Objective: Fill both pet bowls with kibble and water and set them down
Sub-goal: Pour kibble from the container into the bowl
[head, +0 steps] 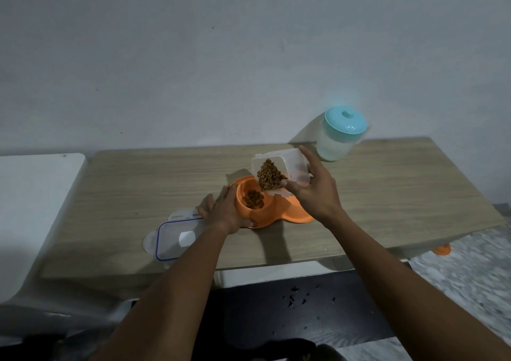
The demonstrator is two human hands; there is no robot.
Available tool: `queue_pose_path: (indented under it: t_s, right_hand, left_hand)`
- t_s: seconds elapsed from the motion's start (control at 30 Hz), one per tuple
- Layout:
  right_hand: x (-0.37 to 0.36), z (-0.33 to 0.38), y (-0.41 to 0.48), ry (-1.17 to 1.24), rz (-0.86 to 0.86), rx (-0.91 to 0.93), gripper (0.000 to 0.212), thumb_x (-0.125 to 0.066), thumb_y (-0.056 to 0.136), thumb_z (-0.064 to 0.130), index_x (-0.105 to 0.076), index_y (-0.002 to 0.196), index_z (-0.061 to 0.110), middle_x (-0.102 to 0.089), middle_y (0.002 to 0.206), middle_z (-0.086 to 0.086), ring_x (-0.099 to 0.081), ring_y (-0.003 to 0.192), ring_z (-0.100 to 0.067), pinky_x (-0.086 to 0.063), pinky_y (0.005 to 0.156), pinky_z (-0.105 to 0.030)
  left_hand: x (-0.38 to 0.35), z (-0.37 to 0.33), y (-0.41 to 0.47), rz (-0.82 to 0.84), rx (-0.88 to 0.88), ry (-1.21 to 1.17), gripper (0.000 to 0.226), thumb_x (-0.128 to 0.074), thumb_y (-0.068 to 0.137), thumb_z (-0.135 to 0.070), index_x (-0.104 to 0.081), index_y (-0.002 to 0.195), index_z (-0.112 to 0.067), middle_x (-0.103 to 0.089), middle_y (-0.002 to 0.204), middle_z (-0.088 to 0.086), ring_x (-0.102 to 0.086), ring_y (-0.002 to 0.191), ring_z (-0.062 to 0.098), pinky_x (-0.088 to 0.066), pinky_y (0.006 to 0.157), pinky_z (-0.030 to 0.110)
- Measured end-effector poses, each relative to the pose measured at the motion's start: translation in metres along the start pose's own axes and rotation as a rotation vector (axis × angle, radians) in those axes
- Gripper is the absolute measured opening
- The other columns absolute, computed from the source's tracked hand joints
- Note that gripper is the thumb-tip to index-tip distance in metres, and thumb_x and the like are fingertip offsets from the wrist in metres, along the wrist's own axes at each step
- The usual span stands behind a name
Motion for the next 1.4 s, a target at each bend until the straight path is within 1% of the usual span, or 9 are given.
queue_pose_path:
  t_s: [0.1,0.37,0.5,0.63,0.77,1.0,1.23,1.33,1.4]
  right_hand:
    - [0.0,-0.003,-0.002,-0.004,0.014,-0.014,0.086,-0.088,0.079,0.025,-0.043,0.153,0.031,-0.06,0.144,0.001,-0.048,0.12,-0.002,-0.038,0.081,-0.003]
    - [0.001,-0.014,0.006,0.178,-0.011,-0.191,0.087,-0.086,0.076,0.032,-0.042,0.151,0.039,-0.061,0.134,-0.002,-0.061,0.125,-0.021,-0.058,0.096,-0.052]
    - [0.003,-0.023,0.014,0.55,-0.026,-0.438,0.078,-0.078,0.087,0.013,-0.04,0.154,0.028,-0.061,0.134,-0.015,-0.068,0.11,-0.029,-0.063,0.085,-0.046]
    - [-0.004,-0.03,0.04,0.764,-0.002,-0.582,0.06,-0.074,0.09,0.015,-0.052,0.145,0.023,-0.06,0.137,-0.015,-0.067,0.114,-0.038,-0.064,0.076,-0.042]
    - [-0.025,-0.025,0.074,0.751,0.059,-0.643,0.051,-0.069,0.094,0.018,-0.054,0.143,0.018,-0.059,0.139,-0.014,-0.062,0.12,-0.037,-0.063,0.067,-0.036]
    - [-0.072,-0.036,0.139,0.601,0.185,-0.709,0.032,-0.069,0.095,0.023,-0.059,0.123,0.012,-0.057,0.139,-0.016,-0.062,0.118,-0.04,-0.065,0.071,-0.042]
    - [-0.113,-0.064,0.172,0.381,0.214,-0.701,0.027,-0.075,0.09,0.027,-0.067,0.104,0.005,-0.064,0.09,-0.009,-0.062,0.078,-0.023,-0.051,0.065,-0.033]
    - [-0.12,-0.074,0.172,0.384,0.181,-0.685,0.018,-0.076,0.09,0.026,-0.07,0.088,0.009,-0.063,0.082,-0.011,-0.06,0.074,-0.025,-0.054,0.072,-0.037]
    - [-0.12,-0.079,0.172,0.329,0.164,-0.621,0.03,-0.076,0.089,0.033,-0.076,0.105,0.008,-0.069,0.093,-0.012,-0.065,0.085,-0.028,-0.06,0.086,-0.044]
  left_hand:
    - [0.006,-0.006,-0.006,0.015,0.027,-0.009,0.12,-0.088,0.053,-0.054,-0.015,0.148,-0.047,-0.016,0.162,-0.009,0.0,0.149,0.041,-0.002,0.109,0.069]
    - [0.007,-0.006,-0.009,0.027,0.021,-0.007,0.122,-0.086,0.051,-0.058,-0.012,0.148,-0.047,-0.015,0.163,-0.01,-0.003,0.149,0.039,-0.002,0.112,0.067]
    - [0.006,-0.006,-0.009,0.015,0.018,-0.01,0.12,-0.086,0.051,-0.058,-0.014,0.147,-0.047,-0.02,0.161,-0.011,-0.006,0.149,0.039,-0.005,0.112,0.067]
    - [0.012,-0.012,-0.008,-0.006,0.036,0.025,0.12,-0.087,0.047,-0.059,-0.019,0.146,-0.044,-0.034,0.153,-0.01,-0.016,0.146,0.039,-0.012,0.112,0.064]
    - [0.019,-0.019,-0.008,0.002,0.046,0.054,0.121,-0.088,0.043,-0.057,-0.025,0.144,-0.037,-0.05,0.141,-0.004,-0.034,0.136,0.036,-0.023,0.111,0.056]
    - [0.019,-0.022,-0.011,-0.012,0.069,0.097,0.123,-0.091,0.044,-0.053,-0.024,0.146,-0.037,-0.042,0.148,-0.005,-0.03,0.137,0.037,-0.024,0.11,0.054]
    - [0.016,-0.022,-0.005,-0.023,0.102,0.144,0.119,-0.09,0.047,-0.054,-0.022,0.144,-0.043,-0.035,0.152,-0.009,-0.024,0.142,0.036,-0.015,0.108,0.064]
    - [0.015,-0.024,-0.005,-0.013,0.113,0.142,0.117,-0.089,0.051,-0.052,-0.019,0.145,-0.044,-0.032,0.154,-0.008,-0.02,0.144,0.036,-0.012,0.109,0.065]
    - [0.014,-0.025,-0.005,-0.012,0.127,0.126,0.118,-0.09,0.05,-0.05,-0.019,0.144,-0.045,-0.031,0.154,-0.01,-0.019,0.145,0.036,-0.01,0.108,0.066]
Point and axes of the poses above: each hand's wrist, its own y-axis towards the middle knuckle, its own x-axis out of the back of the hand, z = x × y, the point moved 1 cm from there along y, towards the middle knuckle
